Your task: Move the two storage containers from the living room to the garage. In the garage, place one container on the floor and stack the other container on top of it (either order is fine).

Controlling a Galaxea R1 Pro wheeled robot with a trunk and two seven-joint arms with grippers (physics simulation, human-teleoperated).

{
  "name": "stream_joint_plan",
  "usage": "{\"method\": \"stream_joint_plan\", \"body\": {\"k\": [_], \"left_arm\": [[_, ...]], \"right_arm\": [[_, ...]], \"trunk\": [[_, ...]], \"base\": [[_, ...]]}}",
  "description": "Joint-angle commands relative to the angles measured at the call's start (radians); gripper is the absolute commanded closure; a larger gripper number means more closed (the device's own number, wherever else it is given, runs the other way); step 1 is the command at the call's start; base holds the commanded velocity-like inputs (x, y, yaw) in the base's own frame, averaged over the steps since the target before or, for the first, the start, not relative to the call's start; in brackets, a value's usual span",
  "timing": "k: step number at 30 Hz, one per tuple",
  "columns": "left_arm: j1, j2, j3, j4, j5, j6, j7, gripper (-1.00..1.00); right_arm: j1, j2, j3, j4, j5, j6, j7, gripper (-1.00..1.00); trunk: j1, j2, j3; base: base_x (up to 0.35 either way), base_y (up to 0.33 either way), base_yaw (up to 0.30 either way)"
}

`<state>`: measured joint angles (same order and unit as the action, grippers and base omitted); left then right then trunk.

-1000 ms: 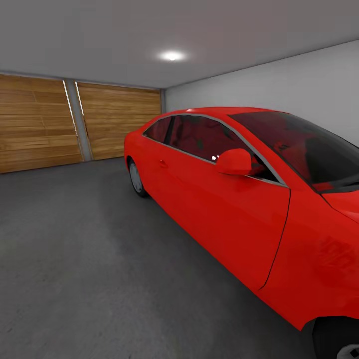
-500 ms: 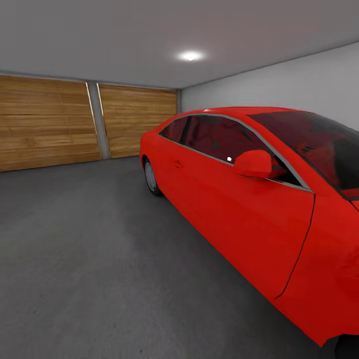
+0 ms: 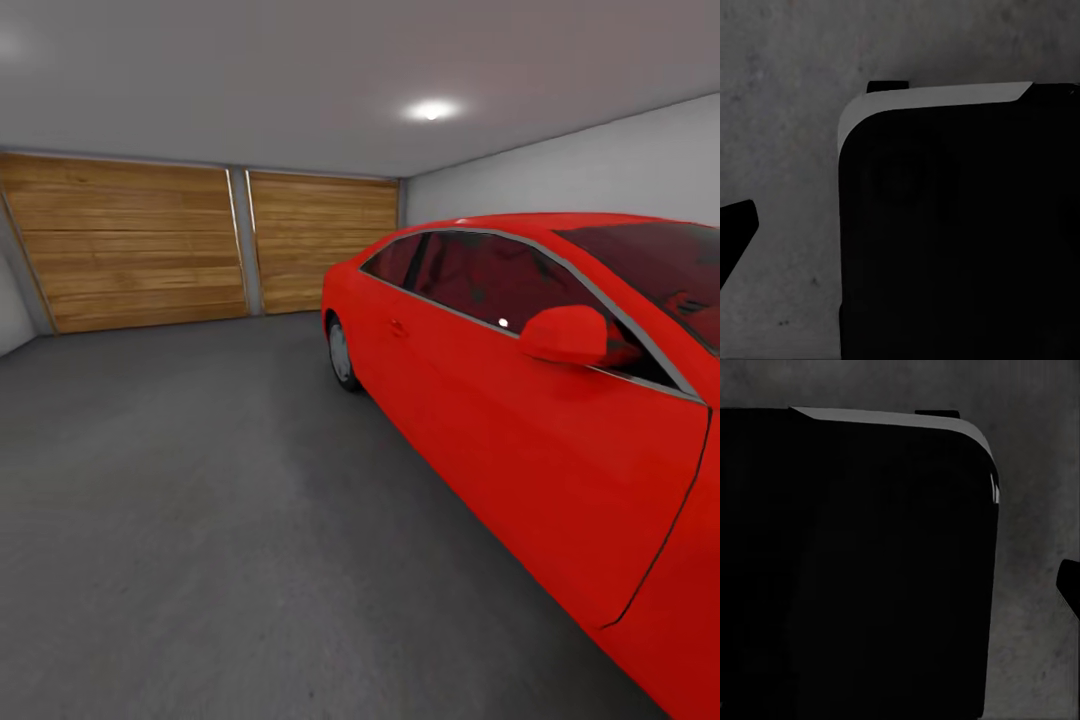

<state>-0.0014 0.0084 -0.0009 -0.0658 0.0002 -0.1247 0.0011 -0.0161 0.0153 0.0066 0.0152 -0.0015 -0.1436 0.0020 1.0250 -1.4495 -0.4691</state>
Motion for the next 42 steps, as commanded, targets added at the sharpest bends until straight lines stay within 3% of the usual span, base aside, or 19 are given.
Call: {"method": "stream_joint_plan", "body": {"k": [1, 42], "left_arm": [[0.0, 0.0, 0.0, 0.0, 0.0, -0.002, 0.0, -1.0], [0.0, 0.0, -0.001, 0.0, 0.001, -0.002, 0.0, -1.0]], "right_arm": [[-0.001, 0.0, 0.0, 0.002, -0.002, -0.006, 0.001, -1.0], [-0.001, -0.001, 0.001, 0.004, 0.003, -0.008, 0.001, -1.0]], "trunk": [[0.0, 0.0, -0.001], [0.0, 0.0, -0.001]], "base": [[0.0, 0.0, 0.268], [0.0, 0.0, 0.269]]}}
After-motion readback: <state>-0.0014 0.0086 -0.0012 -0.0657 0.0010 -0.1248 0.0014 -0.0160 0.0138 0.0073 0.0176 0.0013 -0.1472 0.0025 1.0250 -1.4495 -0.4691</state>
